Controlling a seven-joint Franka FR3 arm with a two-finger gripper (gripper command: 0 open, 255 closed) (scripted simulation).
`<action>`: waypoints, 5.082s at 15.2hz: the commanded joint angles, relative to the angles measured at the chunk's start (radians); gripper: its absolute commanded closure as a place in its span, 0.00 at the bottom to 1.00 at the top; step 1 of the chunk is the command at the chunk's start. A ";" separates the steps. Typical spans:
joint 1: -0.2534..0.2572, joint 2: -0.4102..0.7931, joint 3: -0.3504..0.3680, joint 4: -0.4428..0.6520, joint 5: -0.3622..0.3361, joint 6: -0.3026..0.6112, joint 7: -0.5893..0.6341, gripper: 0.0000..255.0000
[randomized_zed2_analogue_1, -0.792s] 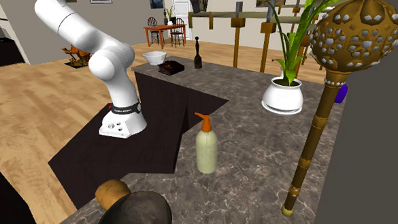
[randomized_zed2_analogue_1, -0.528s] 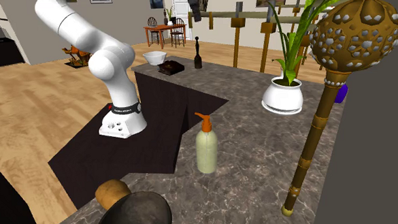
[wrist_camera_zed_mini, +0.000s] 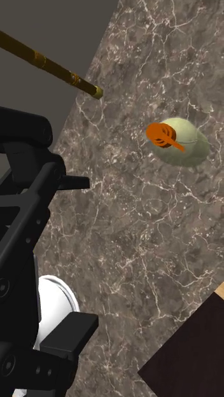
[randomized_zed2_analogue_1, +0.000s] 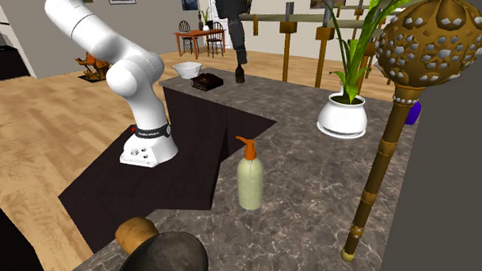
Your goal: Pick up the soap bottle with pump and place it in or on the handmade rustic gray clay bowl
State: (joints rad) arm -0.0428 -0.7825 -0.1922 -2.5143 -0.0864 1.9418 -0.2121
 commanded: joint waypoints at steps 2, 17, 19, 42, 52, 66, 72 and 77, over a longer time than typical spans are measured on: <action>-0.013 0.048 -0.060 -0.045 -0.018 0.088 -0.053 0.00; 0.021 0.445 -0.367 -0.126 0.035 0.519 -0.354 0.00; 0.033 0.472 -0.376 -0.134 0.052 0.552 -0.366 0.00; 0.067 0.540 -0.401 -0.147 0.104 0.627 -0.404 1.00; 0.020 0.421 -0.348 -0.094 0.025 0.465 -0.328 1.00; -0.004 0.312 -0.293 0.018 -0.007 0.250 -0.276 1.00; -0.006 0.284 -0.274 0.079 -0.009 0.163 -0.262 1.00; -0.025 0.266 -0.300 0.126 -0.022 0.099 -0.302 1.00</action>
State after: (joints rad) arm -0.0628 -0.5166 -0.4798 -2.4013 -0.1052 2.0523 -0.4966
